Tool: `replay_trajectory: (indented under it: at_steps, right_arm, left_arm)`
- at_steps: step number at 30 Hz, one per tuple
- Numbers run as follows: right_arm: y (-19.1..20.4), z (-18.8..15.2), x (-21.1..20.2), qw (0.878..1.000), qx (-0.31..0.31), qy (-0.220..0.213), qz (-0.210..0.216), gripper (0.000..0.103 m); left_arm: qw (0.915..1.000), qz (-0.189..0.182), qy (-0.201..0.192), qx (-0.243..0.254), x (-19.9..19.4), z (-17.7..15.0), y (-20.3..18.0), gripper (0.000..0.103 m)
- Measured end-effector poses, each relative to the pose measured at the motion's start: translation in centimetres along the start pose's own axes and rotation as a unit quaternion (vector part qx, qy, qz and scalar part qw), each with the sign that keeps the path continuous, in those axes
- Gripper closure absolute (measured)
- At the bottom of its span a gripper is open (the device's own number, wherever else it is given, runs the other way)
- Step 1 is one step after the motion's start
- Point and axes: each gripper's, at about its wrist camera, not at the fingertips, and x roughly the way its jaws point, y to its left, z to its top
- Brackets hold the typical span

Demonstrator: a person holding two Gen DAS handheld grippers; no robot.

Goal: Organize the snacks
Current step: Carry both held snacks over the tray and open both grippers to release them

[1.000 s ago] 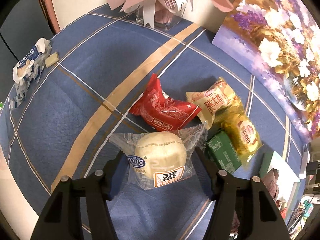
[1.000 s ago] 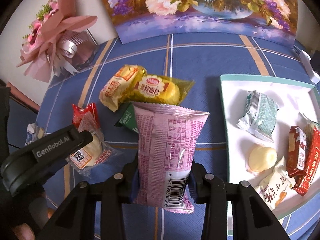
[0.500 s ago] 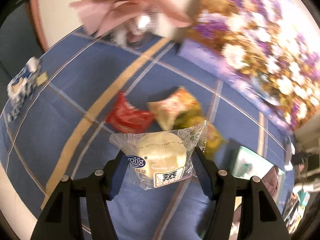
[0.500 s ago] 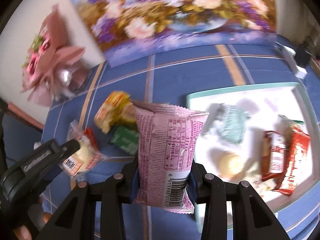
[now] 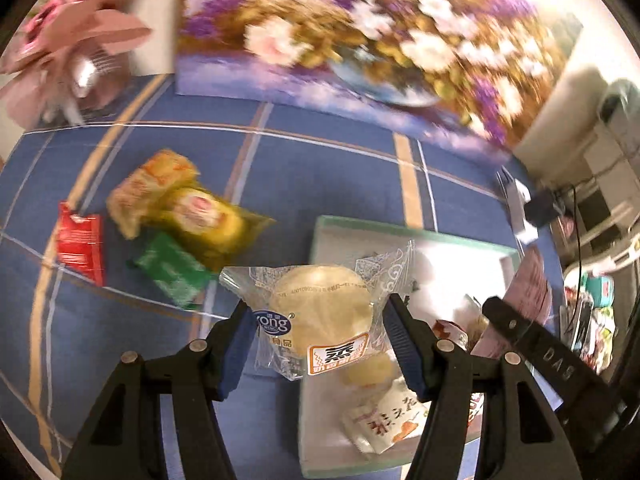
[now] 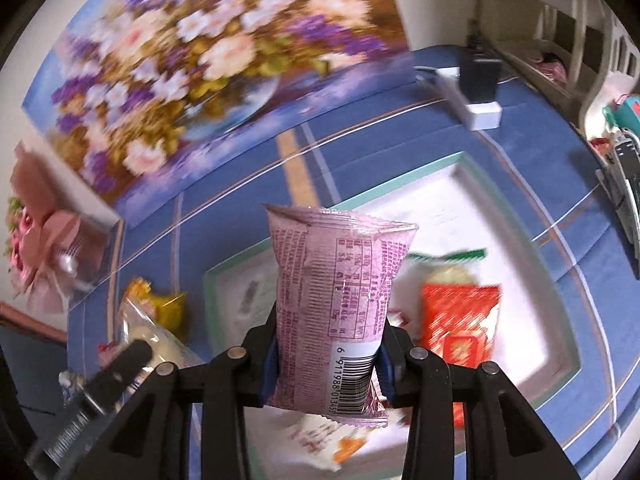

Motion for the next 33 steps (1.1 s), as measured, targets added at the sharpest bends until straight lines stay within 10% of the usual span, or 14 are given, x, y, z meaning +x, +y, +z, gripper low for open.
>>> replay_trajectory:
  at_steps: [19,22,33]
  right_arm:
    - [-3.2,1.2,2.8,1.000,-0.002,-0.001,-0.016,0.059]
    - [-3.5,1.4,2.7,1.000,0.006,-0.001,-0.018,0.043]
    - [-3.8,1.7,0.4,0.999,0.018,-0.007,-0.027,0.040]
  left_arm:
    - [0.9989,-0.015,0.021,0.040,4.8,-1.4,-3.4,0.037]
    - [0.9984,-0.019,0.028,0.045,4.6,-1.5,-3.8,0.037]
    - [0.9986,-0.024,0.012,0.046,1.4,-0.4,-4.0,0.017]
